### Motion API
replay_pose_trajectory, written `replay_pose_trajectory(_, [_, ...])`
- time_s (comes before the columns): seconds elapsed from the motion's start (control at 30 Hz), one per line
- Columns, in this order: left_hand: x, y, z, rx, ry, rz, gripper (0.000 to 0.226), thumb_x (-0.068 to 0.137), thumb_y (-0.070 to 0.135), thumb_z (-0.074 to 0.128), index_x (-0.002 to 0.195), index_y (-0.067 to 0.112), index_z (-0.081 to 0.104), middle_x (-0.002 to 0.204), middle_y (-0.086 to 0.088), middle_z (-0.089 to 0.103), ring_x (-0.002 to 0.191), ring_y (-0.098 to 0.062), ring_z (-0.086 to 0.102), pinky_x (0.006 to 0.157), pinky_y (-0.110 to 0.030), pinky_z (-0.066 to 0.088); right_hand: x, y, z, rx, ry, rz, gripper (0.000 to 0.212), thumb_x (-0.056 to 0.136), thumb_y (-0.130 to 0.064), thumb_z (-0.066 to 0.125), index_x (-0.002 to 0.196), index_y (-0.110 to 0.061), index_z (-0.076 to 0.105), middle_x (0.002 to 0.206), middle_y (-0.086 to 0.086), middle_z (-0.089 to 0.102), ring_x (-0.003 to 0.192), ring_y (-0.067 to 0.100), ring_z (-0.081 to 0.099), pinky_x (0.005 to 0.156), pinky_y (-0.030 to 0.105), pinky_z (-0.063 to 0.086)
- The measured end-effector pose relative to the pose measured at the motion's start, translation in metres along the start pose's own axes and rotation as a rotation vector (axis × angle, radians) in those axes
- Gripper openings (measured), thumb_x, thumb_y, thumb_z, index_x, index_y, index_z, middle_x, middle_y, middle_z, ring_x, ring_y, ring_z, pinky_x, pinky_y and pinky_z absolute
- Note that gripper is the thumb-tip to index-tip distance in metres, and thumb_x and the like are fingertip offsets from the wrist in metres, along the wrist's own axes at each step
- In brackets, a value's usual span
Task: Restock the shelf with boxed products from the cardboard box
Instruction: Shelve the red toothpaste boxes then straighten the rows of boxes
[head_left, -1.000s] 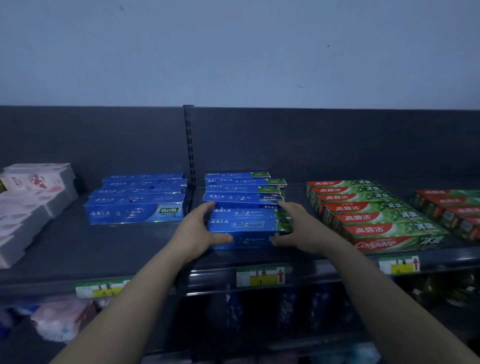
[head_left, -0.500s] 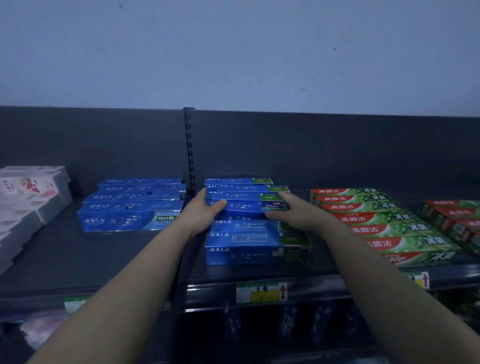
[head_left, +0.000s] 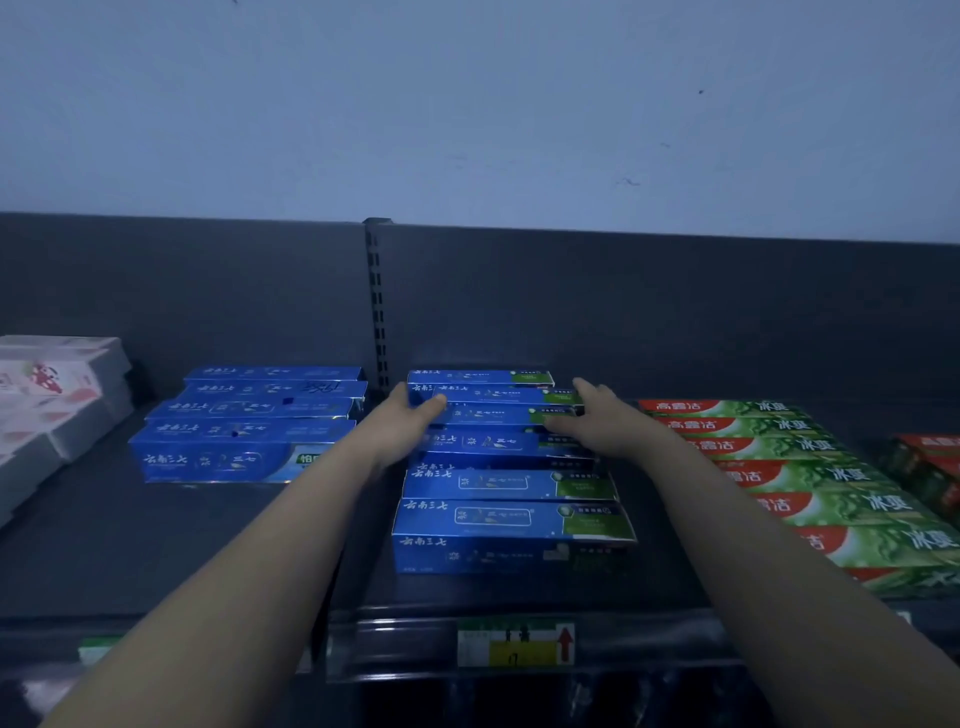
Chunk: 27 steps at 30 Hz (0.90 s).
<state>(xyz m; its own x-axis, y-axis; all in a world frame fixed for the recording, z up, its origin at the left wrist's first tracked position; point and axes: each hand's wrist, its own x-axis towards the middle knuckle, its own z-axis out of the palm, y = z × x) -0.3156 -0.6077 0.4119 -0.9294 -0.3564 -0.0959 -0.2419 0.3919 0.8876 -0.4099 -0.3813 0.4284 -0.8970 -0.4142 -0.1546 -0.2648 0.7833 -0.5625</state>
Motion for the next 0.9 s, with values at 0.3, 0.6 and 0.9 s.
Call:
replay_pose_trajectory(0.3, [0.028, -0.004, -0.003, 0.024, -0.041, -0.051, 0.078, 0.095, 0.054, 0.042, 0.153, 0.014, 0.007, 0.159, -0.003, 0.018, 0.142, -0.024, 0.027, 0.112, -0.037, 0.023, 0.031, -0.002, -0.004, 0.04, -0.033, 0.012, 0.08, 0.092, -0.047, 0.056, 0.152, -0.016, 0.014, 0.159, 0.009, 0.009, 0.138, 0.03, 0.031, 0.104, 0.035, 0.031])
replay_pose_trajectory(0.6, [0.052, 0.004, -0.005, 0.106, -0.057, -0.019, 0.076, 0.095, 0.056, 0.04, 0.153, 0.03, -0.001, 0.16, 0.0, 0.015, 0.145, -0.025, 0.02, 0.114, -0.038, 0.018, 0.058, -0.008, -0.001, 0.177, -0.104, -0.058, 0.086, 0.087, -0.044, 0.064, 0.154, -0.03, 0.013, 0.161, -0.002, 0.011, 0.145, 0.021, 0.02, 0.117, 0.038, 0.022])
replay_pose_trajectory(0.9, [0.035, -0.008, -0.006, -0.007, -0.149, 0.031, 0.074, 0.093, 0.049, 0.05, 0.153, 0.027, 0.012, 0.158, -0.001, 0.021, 0.143, -0.02, 0.026, 0.112, -0.031, 0.023, 0.036, 0.0, -0.007, 0.359, -0.192, -0.013, 0.083, 0.078, -0.03, 0.077, 0.147, -0.018, 0.033, 0.14, -0.002, 0.044, 0.119, 0.017, 0.047, 0.101, 0.029, 0.036])
